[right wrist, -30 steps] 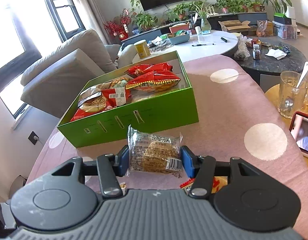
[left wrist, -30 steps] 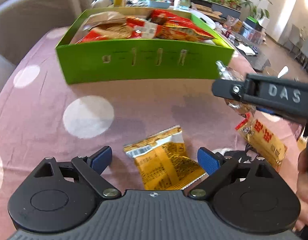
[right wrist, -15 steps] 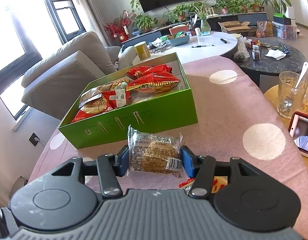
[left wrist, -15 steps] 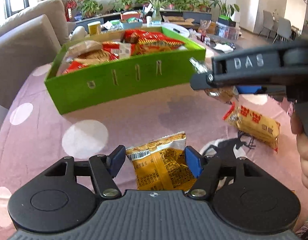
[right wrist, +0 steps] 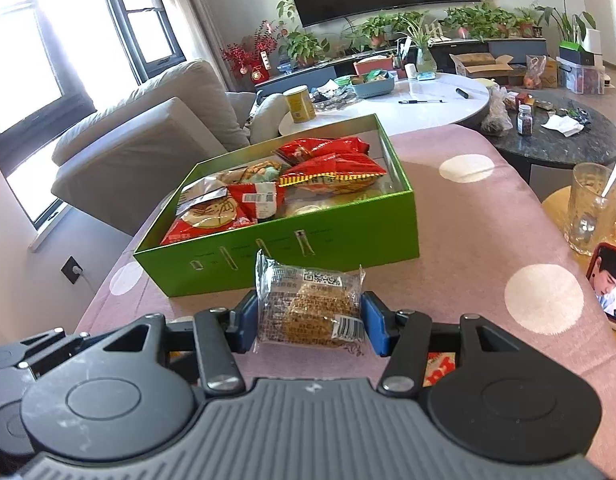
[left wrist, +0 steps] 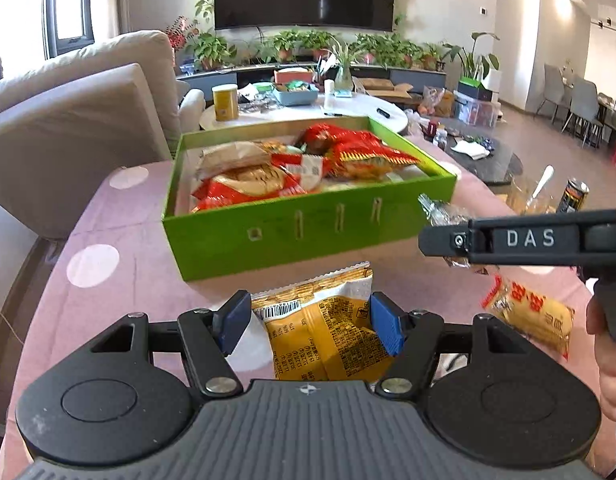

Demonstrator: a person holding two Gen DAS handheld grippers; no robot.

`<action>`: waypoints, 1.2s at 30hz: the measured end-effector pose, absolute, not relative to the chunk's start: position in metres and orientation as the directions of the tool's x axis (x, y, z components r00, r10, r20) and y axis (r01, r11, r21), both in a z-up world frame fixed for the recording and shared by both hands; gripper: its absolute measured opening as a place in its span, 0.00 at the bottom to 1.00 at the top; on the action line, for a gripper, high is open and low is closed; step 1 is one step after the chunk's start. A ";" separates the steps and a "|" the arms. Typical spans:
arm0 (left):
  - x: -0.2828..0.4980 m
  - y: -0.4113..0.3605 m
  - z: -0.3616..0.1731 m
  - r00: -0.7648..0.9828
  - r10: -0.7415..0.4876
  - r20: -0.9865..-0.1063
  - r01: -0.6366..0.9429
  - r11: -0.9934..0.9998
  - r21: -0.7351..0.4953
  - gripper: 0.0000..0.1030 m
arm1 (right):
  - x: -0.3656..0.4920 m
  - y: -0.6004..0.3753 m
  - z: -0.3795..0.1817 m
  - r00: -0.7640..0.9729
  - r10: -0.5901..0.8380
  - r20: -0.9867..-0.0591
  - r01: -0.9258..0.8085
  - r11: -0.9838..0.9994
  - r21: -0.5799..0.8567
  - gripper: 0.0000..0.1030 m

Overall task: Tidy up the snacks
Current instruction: 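Drop the brittle packet into the box with the right gripper while the left carries chips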

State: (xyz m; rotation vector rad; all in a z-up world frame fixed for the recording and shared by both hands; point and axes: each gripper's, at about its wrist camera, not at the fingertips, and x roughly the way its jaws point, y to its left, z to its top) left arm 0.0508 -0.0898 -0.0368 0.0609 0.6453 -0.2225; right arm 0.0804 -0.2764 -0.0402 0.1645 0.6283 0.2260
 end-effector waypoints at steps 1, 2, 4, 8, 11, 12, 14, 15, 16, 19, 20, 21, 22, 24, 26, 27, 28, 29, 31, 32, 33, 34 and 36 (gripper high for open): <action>0.052 -0.088 -0.035 0.779 -0.187 -0.599 0.223 0.975 -0.014 0.60 | 0.081 -0.276 -0.039 0.786 0.261 -0.561 -0.162 0.962 0.220 0.63; 0.054 -0.086 -0.034 0.781 -0.187 -0.595 0.221 0.975 -0.016 0.60 | 0.082 -0.275 -0.039 0.786 0.263 -0.560 -0.165 0.961 0.220 0.63; 0.057 -0.084 -0.032 0.786 -0.185 -0.589 0.217 0.976 -0.018 0.60 | 0.084 -0.275 -0.036 0.786 0.267 -0.557 -0.169 0.960 0.221 0.63; 0.063 -0.080 -0.026 0.796 -0.187 -0.576 0.214 0.977 -0.022 0.60 | 0.092 -0.271 -0.031 0.790 0.269 -0.551 -0.178 0.961 0.213 0.63; 0.068 -0.078 -0.023 0.803 -0.189 -0.565 0.212 0.977 -0.026 0.60 | 0.098 -0.267 -0.025 0.798 0.268 -0.540 -0.188 0.962 0.200 0.63; 0.071 -0.077 -0.022 0.804 -0.188 -0.563 0.210 0.977 -0.027 0.60 | 0.101 -0.267 -0.023 0.801 0.270 -0.535 -0.192 0.961 0.197 0.63; 0.073 -0.076 -0.021 0.807 -0.187 -0.561 0.206 0.978 -0.030 0.60 | 0.107 -0.263 -0.020 0.798 0.277 -0.535 -0.205 0.960 0.191 0.63; 0.075 -0.075 -0.020 0.808 -0.187 -0.559 0.204 0.978 -0.032 0.60 | 0.111 -0.262 -0.020 0.795 0.280 -0.538 -0.208 0.959 0.190 0.63; 0.077 -0.074 -0.020 0.809 -0.187 -0.558 0.203 0.979 -0.034 0.60 | 0.114 -0.261 -0.020 0.794 0.280 -0.540 -0.210 0.959 0.189 0.63; 0.084 -0.070 -0.017 0.813 -0.188 -0.551 0.199 0.979 -0.040 0.60 | 0.123 -0.257 -0.018 0.795 0.272 -0.542 -0.211 0.962 0.174 0.63; 0.086 -0.070 -0.016 0.815 -0.187 -0.548 0.197 0.979 -0.042 0.60 | 0.125 -0.255 -0.017 0.794 0.272 -0.543 -0.212 0.962 0.172 0.63; 0.089 -0.069 -0.015 0.818 -0.188 -0.544 0.196 0.980 -0.043 0.60 | 0.127 -0.253 -0.017 0.792 0.273 -0.546 -0.214 0.962 0.170 0.63; 0.092 -0.068 -0.014 0.819 -0.188 -0.542 0.195 0.980 -0.044 0.60 | 0.130 -0.252 -0.017 0.791 0.274 -0.547 -0.217 0.962 0.167 0.63; 0.098 -0.068 -0.012 0.823 -0.187 -0.536 0.194 0.980 -0.045 0.60 | 0.137 -0.248 -0.017 0.787 0.275 -0.553 -0.223 0.961 0.161 0.63; 0.104 -0.068 -0.010 0.827 -0.187 -0.530 0.194 0.980 -0.043 0.60 | 0.143 -0.246 -0.017 0.781 0.276 -0.560 -0.227 0.961 0.158 0.63; 0.107 -0.068 -0.009 0.829 -0.187 -0.527 0.194 0.980 -0.043 0.60 | 0.145 -0.244 -0.018 0.778 0.277 -0.563 -0.228 0.961 0.157 0.63; 0.110 -0.067 -0.008 0.830 -0.187 -0.525 0.193 0.980 -0.044 0.60 | 0.148 -0.243 -0.019 0.776 0.277 -0.567 -0.229 0.961 0.156 0.63; 0.113 -0.067 -0.007 0.832 -0.187 -0.523 0.192 0.980 -0.046 0.60 | 0.151 -0.242 -0.020 0.773 0.277 -0.571 -0.230 0.961 0.155 0.63; 0.119 -0.066 -0.006 0.833 -0.185 -0.521 0.188 0.981 -0.048 0.60 | 0.156 -0.242 -0.022 0.768 0.274 -0.578 -0.228 0.962 0.154 0.63; 0.122 -0.066 -0.006 0.834 -0.183 -0.521 0.186 0.981 -0.048 0.60 | 0.158 -0.241 -0.024 0.767 0.272 -0.582 -0.225 0.962 0.153 0.63; 0.125 -0.066 -0.007 0.834 -0.182 -0.522 0.185 0.982 -0.048 0.60 | 0.161 -0.241 -0.025 0.765 0.270 -0.585 -0.223 0.963 0.153 0.63; 0.127 -0.065 -0.007 0.833 -0.181 -0.522 0.184 0.982 -0.047 0.60 | 0.163 -0.241 -0.025 0.767 0.269 -0.583 -0.223 0.963 0.152 0.63; 0.132 -0.065 -0.008 0.833 -0.177 -0.524 0.182 0.982 -0.042 0.60 | 0.167 -0.240 -0.025 0.768 0.269 -0.581 -0.225 0.963 0.148 0.63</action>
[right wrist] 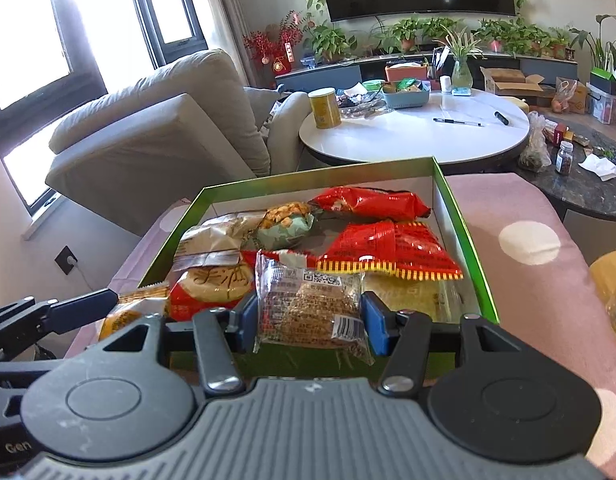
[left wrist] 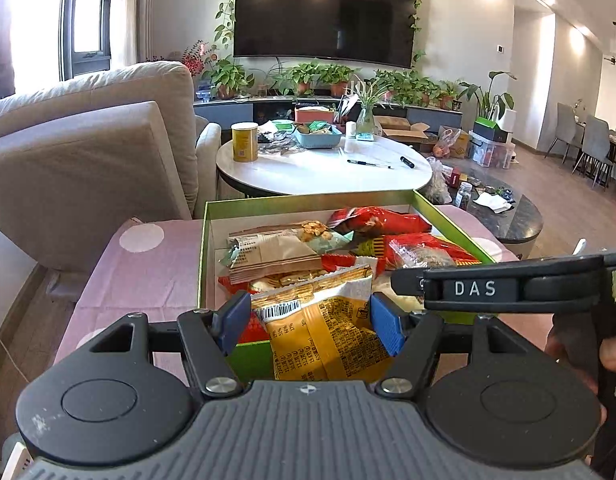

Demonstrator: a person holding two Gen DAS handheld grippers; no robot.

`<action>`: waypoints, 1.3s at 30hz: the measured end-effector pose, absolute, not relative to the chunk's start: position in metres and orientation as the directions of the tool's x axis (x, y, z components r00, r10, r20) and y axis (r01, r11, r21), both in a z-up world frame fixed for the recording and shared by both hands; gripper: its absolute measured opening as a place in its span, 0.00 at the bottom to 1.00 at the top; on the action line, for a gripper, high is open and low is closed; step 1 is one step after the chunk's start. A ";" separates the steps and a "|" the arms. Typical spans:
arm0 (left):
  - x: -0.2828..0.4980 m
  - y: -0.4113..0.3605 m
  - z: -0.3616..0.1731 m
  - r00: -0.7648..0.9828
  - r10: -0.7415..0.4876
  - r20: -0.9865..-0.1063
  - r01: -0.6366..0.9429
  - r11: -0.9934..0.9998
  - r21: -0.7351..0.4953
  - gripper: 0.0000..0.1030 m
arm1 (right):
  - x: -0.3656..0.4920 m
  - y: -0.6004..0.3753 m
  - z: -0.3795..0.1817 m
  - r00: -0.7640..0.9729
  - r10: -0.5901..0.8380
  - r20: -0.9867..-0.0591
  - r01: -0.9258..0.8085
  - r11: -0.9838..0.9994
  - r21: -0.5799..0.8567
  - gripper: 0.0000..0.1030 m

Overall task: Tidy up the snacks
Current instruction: 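Drop the brittle packet into the box with the right gripper while the left carries chips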

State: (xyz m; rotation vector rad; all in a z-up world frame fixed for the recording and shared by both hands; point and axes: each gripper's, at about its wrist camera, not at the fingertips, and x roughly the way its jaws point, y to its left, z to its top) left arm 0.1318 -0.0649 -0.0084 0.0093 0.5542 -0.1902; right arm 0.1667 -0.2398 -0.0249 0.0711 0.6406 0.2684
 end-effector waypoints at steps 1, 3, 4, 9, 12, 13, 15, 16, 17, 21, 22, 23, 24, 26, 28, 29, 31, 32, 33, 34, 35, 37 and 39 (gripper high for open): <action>0.134 -0.065 -0.009 0.833 -0.176 -0.525 0.181 0.983 -0.042 0.60 | 0.168 -0.240 -0.025 0.768 0.271 -0.581 -0.227 0.962 0.150 0.63; 0.138 -0.064 -0.009 0.832 -0.175 -0.527 0.179 0.983 -0.043 0.60 | 0.173 -0.239 -0.024 0.767 0.272 -0.581 -0.227 0.962 0.151 0.63; 0.141 -0.064 -0.009 0.832 -0.177 -0.526 0.180 0.983 -0.045 0.54 | 0.176 -0.239 -0.025 0.766 0.268 -0.584 -0.223 0.963 0.149 0.63; 0.150 -0.063 -0.009 0.836 -0.176 -0.520 0.180 0.983 -0.043 0.52 | 0.187 -0.240 -0.029 0.764 0.268 -0.587 -0.214 0.963 0.161 0.63; 0.154 -0.062 -0.009 0.839 -0.170 -0.517 0.174 0.984 -0.041 0.52 | 0.191 -0.241 -0.033 0.762 0.262 -0.592 -0.208 0.965 0.160 0.63; 0.153 -0.061 -0.009 0.839 -0.167 -0.517 0.169 0.985 -0.044 0.53 | 0.192 -0.241 -0.035 0.762 0.260 -0.593 -0.205 0.966 0.160 0.63; 0.148 -0.057 -0.011 0.833 -0.166 -0.527 0.165 0.985 -0.050 0.62 | 0.194 -0.243 -0.036 0.763 0.261 -0.592 -0.201 0.965 0.167 0.63; 0.144 -0.054 -0.013 0.830 -0.166 -0.533 0.166 0.985 -0.048 0.69 | 0.194 -0.244 -0.036 0.762 0.263 -0.591 -0.201 0.965 0.170 0.63; 0.139 -0.052 -0.015 0.827 -0.164 -0.538 0.167 0.985 -0.044 0.72 | 0.194 -0.244 -0.036 0.762 0.266 -0.590 -0.203 0.964 0.172 0.63; 0.121 -0.050 -0.035 0.767 -0.178 -0.617 0.200 0.979 -0.033 0.83 | 0.192 -0.246 -0.036 0.766 0.270 -0.584 -0.205 0.963 0.177 0.63; 0.120 -0.052 -0.043 0.742 -0.174 -0.648 0.205 0.978 -0.028 0.83 | 0.191 -0.247 -0.036 0.769 0.271 -0.579 -0.201 0.962 0.183 0.63; 0.121 -0.054 -0.050 0.727 -0.161 -0.667 0.199 0.980 -0.019 0.83 | 0.192 -0.248 -0.035 0.770 0.272 -0.577 -0.199 0.962 0.188 0.63; 0.124 -0.057 -0.059 0.715 -0.133 -0.686 0.179 0.984 -0.005 0.83 | 0.192 -0.248 -0.035 0.771 0.273 -0.575 -0.198 0.961 0.191 0.63; 0.132 -0.060 -0.070 0.697 -0.094 -0.711 0.150 0.989 0.016 0.83 | 0.191 -0.246 -0.035 0.770 0.273 -0.577 -0.199 0.961 0.190 0.63; 0.139 -0.059 -0.078 0.684 -0.092 -0.724 0.134 0.991 0.002 0.82 | 0.189 -0.246 -0.034 0.769 0.273 -0.578 -0.203 0.962 0.183 0.63; 0.141 -0.058 -0.080 0.678 -0.104 -0.728 0.135 0.991 -0.015 0.81 | 0.188 -0.246 -0.034 0.770 0.273 -0.577 -0.205 0.962 0.182 0.63; 0.143 -0.058 -0.081 0.677 -0.121 -0.726 0.143 0.989 -0.032 0.56 | 0.185 -0.247 -0.033 0.772 0.274 -0.574 -0.207 0.961 0.181 0.63; 0.142 -0.061 -0.081 0.685 -0.111 -0.720 0.155 0.988 -0.005 0.55 | 0.185 -0.247 -0.033 0.774 0.273 -0.572 -0.206 0.962 0.181 0.63; 0.141 -0.061 -0.081 0.688 -0.114 -0.717 0.167 0.986 0.003 0.52 | 0.186 -0.247 -0.033 0.774 0.272 -0.571 -0.205 0.962 0.180 0.63; 0.139 -0.061 -0.080 0.686 -0.125 -0.717 0.174 0.985 -0.005 0.49 | 0.186 -0.247 -0.033 0.774 0.272 -0.572 -0.206 0.962 0.179 0.63; 0.136 -0.061 -0.077 0.688 -0.135 -0.713 0.179 0.984 -0.013 0.48 | 0.187 -0.247 -0.034 0.773 0.272 -0.573 -0.207 0.962 0.178 0.63; 0.131 -0.058 -0.072 0.704 -0.143 -0.696 0.177 0.984 -0.023 0.48 | 0.187 -0.246 -0.035 0.769 0.273 -0.578 -0.210 0.962 0.174 0.63; 0.124 -0.057 -0.064 0.725 -0.141 -0.674 0.178 0.984 -0.014 0.48 | 0.188 -0.243 -0.037 0.767 0.272 -0.581 -0.216 0.962 0.165 0.63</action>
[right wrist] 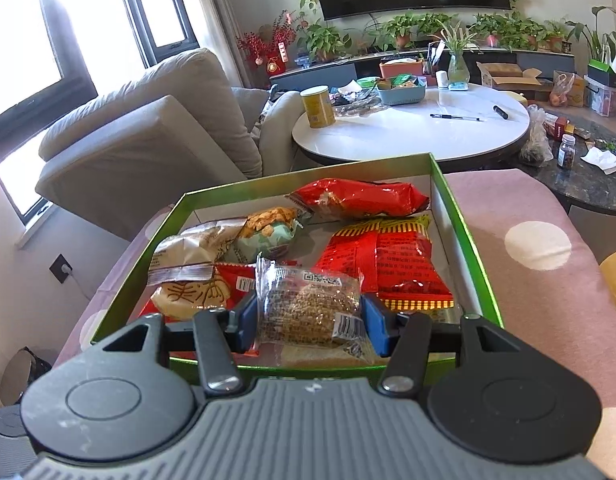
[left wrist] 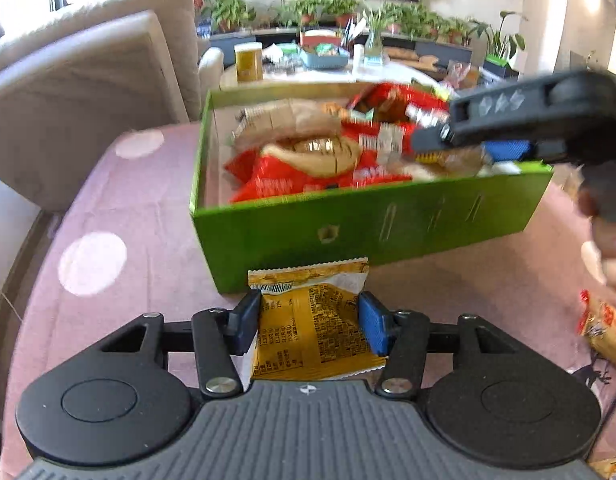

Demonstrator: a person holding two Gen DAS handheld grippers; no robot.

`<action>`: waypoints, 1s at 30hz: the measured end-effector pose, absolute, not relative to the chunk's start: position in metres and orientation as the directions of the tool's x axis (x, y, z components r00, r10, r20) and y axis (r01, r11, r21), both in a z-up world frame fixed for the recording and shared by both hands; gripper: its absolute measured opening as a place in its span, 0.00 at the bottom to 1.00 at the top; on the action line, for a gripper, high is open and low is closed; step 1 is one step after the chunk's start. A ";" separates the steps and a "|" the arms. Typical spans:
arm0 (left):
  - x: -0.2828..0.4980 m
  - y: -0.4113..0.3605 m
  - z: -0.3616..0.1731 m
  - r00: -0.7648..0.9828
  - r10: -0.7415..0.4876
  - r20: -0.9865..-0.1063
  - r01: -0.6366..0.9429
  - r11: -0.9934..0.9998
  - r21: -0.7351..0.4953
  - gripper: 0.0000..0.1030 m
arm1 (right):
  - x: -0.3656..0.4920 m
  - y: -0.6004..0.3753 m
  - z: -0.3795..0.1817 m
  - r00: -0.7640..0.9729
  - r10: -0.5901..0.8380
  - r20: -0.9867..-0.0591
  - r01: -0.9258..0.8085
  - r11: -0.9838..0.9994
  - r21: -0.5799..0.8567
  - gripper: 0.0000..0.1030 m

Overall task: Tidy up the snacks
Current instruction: 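Drop the brittle packet into the box with the right gripper while the left carries chips, then lower the yellow chip packet into the green box and open the left gripper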

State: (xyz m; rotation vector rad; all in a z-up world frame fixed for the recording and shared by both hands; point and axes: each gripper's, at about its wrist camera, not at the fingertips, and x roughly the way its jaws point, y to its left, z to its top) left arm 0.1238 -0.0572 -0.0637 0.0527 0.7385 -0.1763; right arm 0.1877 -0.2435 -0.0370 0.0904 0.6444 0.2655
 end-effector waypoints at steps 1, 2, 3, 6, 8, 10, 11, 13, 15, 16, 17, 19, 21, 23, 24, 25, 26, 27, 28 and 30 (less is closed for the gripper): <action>0.120 -0.056 -0.059 0.736 -0.143 -0.661 0.181 0.983 -0.011 0.48 | 0.188 -0.243 -0.038 0.767 0.272 -0.581 -0.219 0.962 0.160 0.63; 0.118 -0.054 -0.054 0.746 -0.149 -0.649 0.186 0.983 -0.012 0.48 | 0.188 -0.242 -0.038 0.770 0.268 -0.579 -0.218 0.963 0.156 0.64; 0.114 -0.053 -0.046 0.758 -0.158 -0.632 0.191 0.981 -0.017 0.48 | 0.187 -0.242 -0.039 0.774 0.267 -0.575 -0.219 0.964 0.152 0.66; 0.112 -0.055 -0.029 0.792 -0.175 -0.585 0.196 0.980 -0.028 0.48 | 0.185 -0.244 -0.036 0.782 0.271 -0.561 -0.223 0.962 0.155 0.68; 0.114 -0.059 -0.019 0.811 -0.182 -0.556 0.202 0.979 -0.026 0.48 | 0.182 -0.248 -0.033 0.792 0.279 -0.543 -0.217 0.960 0.176 0.68; 0.120 -0.063 -0.011 0.826 -0.185 -0.533 0.207 0.978 -0.018 0.48 | 0.179 -0.253 -0.027 0.805 0.277 -0.524 -0.206 0.960 0.192 0.68; 0.124 -0.066 -0.008 0.831 -0.189 -0.523 0.212 0.977 -0.017 0.48 | 0.177 -0.255 -0.024 0.812 0.275 -0.514 -0.200 0.960 0.198 0.68; 0.137 -0.071 -0.003 0.838 -0.202 -0.507 0.221 0.975 -0.024 0.48 | 0.174 -0.258 -0.019 0.823 0.270 -0.499 -0.192 0.960 0.204 0.68; 0.152 -0.078 0.001 0.838 -0.212 -0.502 0.227 0.973 -0.033 0.48 | 0.172 -0.260 -0.016 0.830 0.261 -0.493 -0.184 0.962 0.199 0.68; 0.159 -0.081 0.001 0.839 -0.212 -0.502 0.226 0.974 -0.034 0.48 | 0.171 -0.262 -0.015 0.832 0.253 -0.493 -0.176 0.964 0.197 0.68; 0.165 -0.084 0.001 0.838 -0.212 -0.502 0.227 0.973 -0.033 0.48 | 0.170 -0.262 -0.015 0.834 0.245 -0.495 -0.168 0.966 0.195 0.68; 0.179 -0.091 0.001 0.836 -0.211 -0.506 0.226 0.974 -0.034 0.48 | 0.171 -0.266 -0.015 0.836 0.233 -0.497 -0.150 0.968 0.202 0.68; 0.189 -0.097 -0.001 0.832 -0.218 -0.510 0.232 0.972 -0.036 0.48 | 0.172 -0.271 -0.015 0.845 0.211 -0.492 -0.120 0.970 0.211 0.68; 0.193 -0.101 -0.002 0.832 -0.218 -0.510 0.235 0.971 -0.033 0.48 | 0.174 -0.278 -0.016 0.854 0.192 -0.484 -0.096 0.972 0.216 0.68; 0.197 -0.102 -0.004 0.832 -0.219 -0.510 0.234 0.972 -0.034 0.48 | 0.175 -0.281 -0.016 0.856 0.188 -0.481 -0.085 0.970 0.227 0.68; 0.201 -0.103 -0.005 0.831 -0.217 -0.512 0.231 0.972 -0.037 0.49 | 0.175 -0.285 -0.017 0.857 0.186 -0.480 -0.076 0.968 0.240 0.68; 0.204 -0.104 -0.007 0.828 -0.216 -0.517 0.229 0.973 -0.039 0.49 | 0.176 -0.287 -0.018 0.858 0.186 -0.479 -0.069 0.965 0.252 0.68; 0.208 -0.104 -0.009 0.826 -0.216 -0.521 0.228 0.973 -0.043 0.49 | 0.177 -0.290 -0.018 0.859 0.186 -0.477 -0.064 0.963 0.260 0.68; 0.211 -0.104 -0.011 0.825 -0.216 -0.522 0.225 0.973 -0.048 0.49 | 0.177 -0.292 -0.019 0.860 0.184 -0.476 -0.058 0.962 0.266 0.68; 0.215 -0.103 -0.015 0.830 -0.209 -0.517 0.211 0.976 -0.056 0.50 | 0.178 -0.295 -0.021 0.860 0.182 -0.477 -0.053 0.961 0.271 0.68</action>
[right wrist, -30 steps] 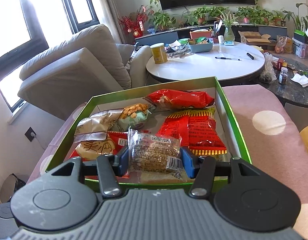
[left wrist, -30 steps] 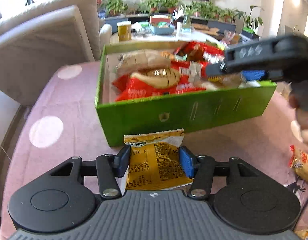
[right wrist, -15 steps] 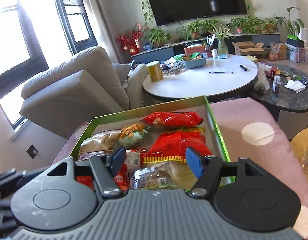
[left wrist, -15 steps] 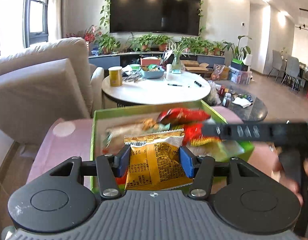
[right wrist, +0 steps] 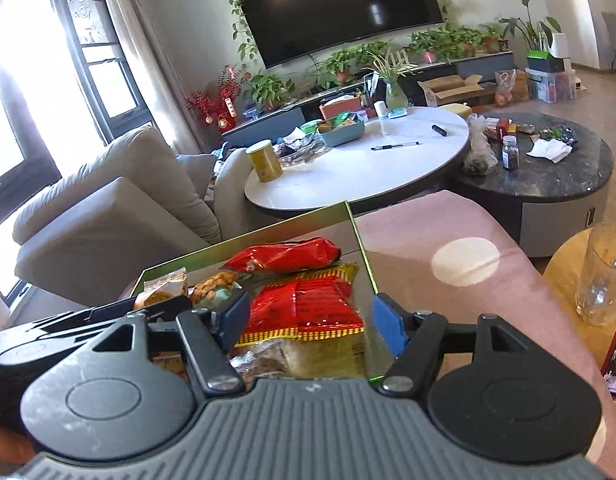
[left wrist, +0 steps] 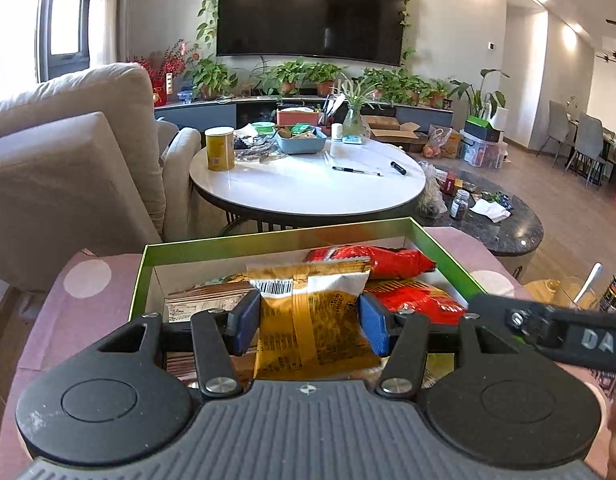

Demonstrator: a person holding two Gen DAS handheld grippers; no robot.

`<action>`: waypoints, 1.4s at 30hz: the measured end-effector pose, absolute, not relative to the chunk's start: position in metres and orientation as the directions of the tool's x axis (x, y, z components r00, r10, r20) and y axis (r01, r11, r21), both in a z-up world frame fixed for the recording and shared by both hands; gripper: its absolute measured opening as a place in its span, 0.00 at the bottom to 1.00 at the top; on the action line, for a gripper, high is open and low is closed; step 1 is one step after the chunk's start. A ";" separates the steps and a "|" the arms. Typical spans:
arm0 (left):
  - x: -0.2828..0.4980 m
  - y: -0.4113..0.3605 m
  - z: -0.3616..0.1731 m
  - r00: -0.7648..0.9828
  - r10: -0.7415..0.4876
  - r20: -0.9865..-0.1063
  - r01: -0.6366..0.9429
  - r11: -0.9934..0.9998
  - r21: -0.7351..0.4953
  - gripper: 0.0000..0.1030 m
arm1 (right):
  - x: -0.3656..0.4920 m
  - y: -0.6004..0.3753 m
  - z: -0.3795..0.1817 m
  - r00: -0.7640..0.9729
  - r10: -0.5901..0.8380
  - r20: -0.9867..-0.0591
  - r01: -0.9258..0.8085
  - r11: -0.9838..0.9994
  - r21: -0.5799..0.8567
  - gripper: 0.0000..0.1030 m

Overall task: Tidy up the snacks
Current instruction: 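Lower the yellow chip packet into the green box and open the left gripper, then grasp the yellow-white sachima packet with the left gripper while the right gripper moves to the Wangwang packet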

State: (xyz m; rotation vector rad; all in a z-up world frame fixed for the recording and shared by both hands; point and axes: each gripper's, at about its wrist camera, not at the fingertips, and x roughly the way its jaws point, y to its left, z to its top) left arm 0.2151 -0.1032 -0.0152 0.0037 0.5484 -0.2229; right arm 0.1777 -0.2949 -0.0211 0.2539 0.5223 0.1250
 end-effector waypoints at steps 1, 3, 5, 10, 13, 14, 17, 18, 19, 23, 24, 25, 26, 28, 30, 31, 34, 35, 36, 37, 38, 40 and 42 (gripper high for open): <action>0.215 -0.103 -0.017 0.836 -0.199 -0.512 0.199 0.978 -0.054 0.62 | 0.179 -0.296 -0.022 0.858 0.185 -0.479 -0.053 0.960 0.275 0.68; 0.214 -0.101 -0.018 0.845 -0.175 -0.506 0.173 0.984 -0.050 0.74 | 0.179 -0.296 -0.024 0.854 0.194 -0.483 -0.058 0.958 0.281 0.68; 0.210 -0.099 -0.017 0.844 -0.185 -0.503 0.184 0.982 -0.051 0.74 | 0.180 -0.295 -0.026 0.850 0.200 -0.488 -0.066 0.958 0.279 0.68; 0.194 -0.094 -0.014 0.851 -0.176 -0.495 0.181 0.983 -0.038 0.78 | 0.179 -0.293 -0.026 0.846 0.205 -0.492 -0.072 0.959 0.276 0.68; 0.188 -0.092 -0.013 0.846 -0.171 -0.505 0.182 0.983 -0.027 0.78 | 0.177 -0.291 -0.025 0.844 0.209 -0.494 -0.078 0.959 0.273 0.68; 0.187 -0.092 -0.012 0.844 -0.170 -0.508 0.181 0.983 -0.028 0.78 | 0.176 -0.290 -0.024 0.843 0.211 -0.495 -0.081 0.959 0.271 0.68; 0.179 -0.088 -0.012 0.843 -0.161 -0.513 0.170 0.985 -0.030 0.78 | 0.171 -0.286 -0.021 0.843 0.220 -0.491 -0.095 0.959 0.266 0.68; 0.176 -0.087 -0.011 0.843 -0.160 -0.513 0.168 0.985 -0.032 0.78 | 0.168 -0.285 -0.020 0.843 0.225 -0.489 -0.103 0.959 0.263 0.68; 0.175 -0.087 -0.010 0.843 -0.160 -0.514 0.167 0.985 -0.033 0.78 | 0.166 -0.283 -0.018 0.843 0.229 -0.487 -0.111 0.959 0.259 0.68; 0.162 -0.082 -0.008 0.841 -0.156 -0.518 0.157 0.987 -0.042 0.78 | 0.157 -0.278 -0.012 0.838 0.248 -0.486 -0.139 0.958 0.250 0.68; 0.158 -0.081 -0.008 0.840 -0.156 -0.519 0.157 0.987 -0.043 0.79 | 0.155 -0.277 -0.011 0.832 0.258 -0.490 -0.150 0.957 0.249 0.68; 0.153 -0.080 -0.009 0.839 -0.159 -0.521 0.157 0.986 -0.048 0.79 | 0.152 -0.276 -0.010 0.826 0.271 -0.495 -0.163 0.954 0.250 0.68; 0.149 -0.079 -0.009 0.836 -0.161 -0.524 0.157 0.986 -0.053 0.79 | 0.150 -0.276 -0.009 0.816 0.286 -0.502 -0.178 0.951 0.252 0.68; 0.137 -0.076 -0.011 0.830 -0.170 -0.531 0.162 0.985 -0.061 0.79 | 0.143 -0.276 -0.009 0.790 0.329 -0.517 -0.216 0.939 0.268 0.68; 0.124 -0.075 -0.014 0.820 -0.183 -0.543 0.177 0.982 -0.064 0.79 | 0.136 -0.278 -0.007 0.764 0.365 -0.532 -0.247 0.927 0.282 0.68; 0.118 -0.075 -0.016 0.813 -0.192 -0.550 0.187 0.980 -0.066 0.79 | 0.131 -0.280 -0.006 0.750 0.382 -0.541 -0.261 0.921 0.289 0.68; 0.099 -0.078 -0.025 0.782 -0.229 -0.580 0.223 0.971 -0.082 0.79 | 0.113 -0.285 -0.003 0.718 0.424 -0.552 -0.298 0.904 0.306 0.68; 0.092 -0.080 -0.028 0.769 -0.246 -0.590 0.239 0.967 -0.091 0.79 | 0.106 -0.287 0.000 0.718 0.426 -0.550 -0.302 0.903 0.306 0.68; 0.084 -0.082 -0.030 0.756 -0.268 -0.597 0.262 0.960 -0.099 0.79 | 0.099 -0.288 0.002 0.723 0.423 -0.546 -0.303 0.905 0.299 0.68; 0.076 -0.085 -0.032 0.740 -0.297 -0.603 0.292 0.950 -0.110 0.79 | 0.092 -0.289 0.005 0.730 0.416 -0.542 -0.304 0.908 0.288 0.68; 0.068 -0.088 -0.033 0.726 -0.322 -0.608 0.320 0.940 -0.117 0.79 | 0.086 -0.290 0.009 0.739 0.407 -0.538 -0.303 0.913 0.274 0.68; 0.050 -0.095 -0.036 0.700 -0.364 -0.614 0.376 0.919 -0.116 0.79 | 0.072 -0.293 0.016 0.759 0.386 -0.524 -0.296 0.922 0.251 0.68; 0.032 -0.101 -0.035 0.675 -0.405 -0.616 0.445 0.890 -0.097 0.79 | 0.063 -0.297 0.021 0.777 0.368 -0.512 -0.286 0.929 0.234 0.68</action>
